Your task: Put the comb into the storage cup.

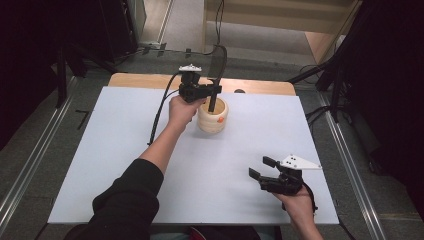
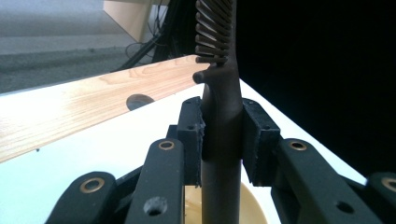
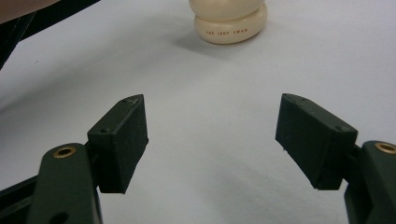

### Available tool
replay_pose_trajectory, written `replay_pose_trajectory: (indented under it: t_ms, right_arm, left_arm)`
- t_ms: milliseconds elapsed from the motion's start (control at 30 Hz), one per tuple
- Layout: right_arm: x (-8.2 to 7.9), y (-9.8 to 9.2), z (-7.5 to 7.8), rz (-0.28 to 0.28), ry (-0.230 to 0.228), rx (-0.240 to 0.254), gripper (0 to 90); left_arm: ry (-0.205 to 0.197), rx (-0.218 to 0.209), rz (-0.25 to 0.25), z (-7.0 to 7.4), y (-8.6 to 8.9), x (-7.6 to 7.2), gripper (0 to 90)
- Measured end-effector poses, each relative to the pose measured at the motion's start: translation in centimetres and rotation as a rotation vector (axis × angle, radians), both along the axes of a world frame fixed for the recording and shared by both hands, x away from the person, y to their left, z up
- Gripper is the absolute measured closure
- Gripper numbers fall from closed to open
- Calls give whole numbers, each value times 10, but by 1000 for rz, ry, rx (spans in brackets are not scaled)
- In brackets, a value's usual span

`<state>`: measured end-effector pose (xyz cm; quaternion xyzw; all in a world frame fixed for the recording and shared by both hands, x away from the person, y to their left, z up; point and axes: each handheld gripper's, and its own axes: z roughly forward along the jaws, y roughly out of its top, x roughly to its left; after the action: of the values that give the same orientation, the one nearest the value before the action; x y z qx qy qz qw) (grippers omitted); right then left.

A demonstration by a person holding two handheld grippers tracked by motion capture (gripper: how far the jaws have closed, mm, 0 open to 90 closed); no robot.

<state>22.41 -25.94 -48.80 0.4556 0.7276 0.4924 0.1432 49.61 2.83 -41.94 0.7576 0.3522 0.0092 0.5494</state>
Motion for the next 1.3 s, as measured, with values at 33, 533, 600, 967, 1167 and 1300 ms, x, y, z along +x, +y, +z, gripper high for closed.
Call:
replay_pose_trajectory:
  t_ms: [33,533,600,967,1167,1300]
  right_arm:
    - [0,0,0,3,-1,-2,232]
    - [1,0,0,-3,1,-6,233]
    - [1,0,0,-1,0,-7,233]
    - [1,0,0,-2,1,-4,234]
    - [1,0,0,-3,5,-2,233]
    - [1,0,0,-1,4,-3,234]
  left_arm:
    - [-1,1,1,-1,0,0,724]
    - [0,9,2,-18,3,-4,724]
    - [1,9,1,-20,4,-5,724]
    - [-11,27,-8,-24,8,-8,723]
    - [-2,35,-7,-30,11,-8,723]
    - [-11,51,-17,-31,11,-9,723]
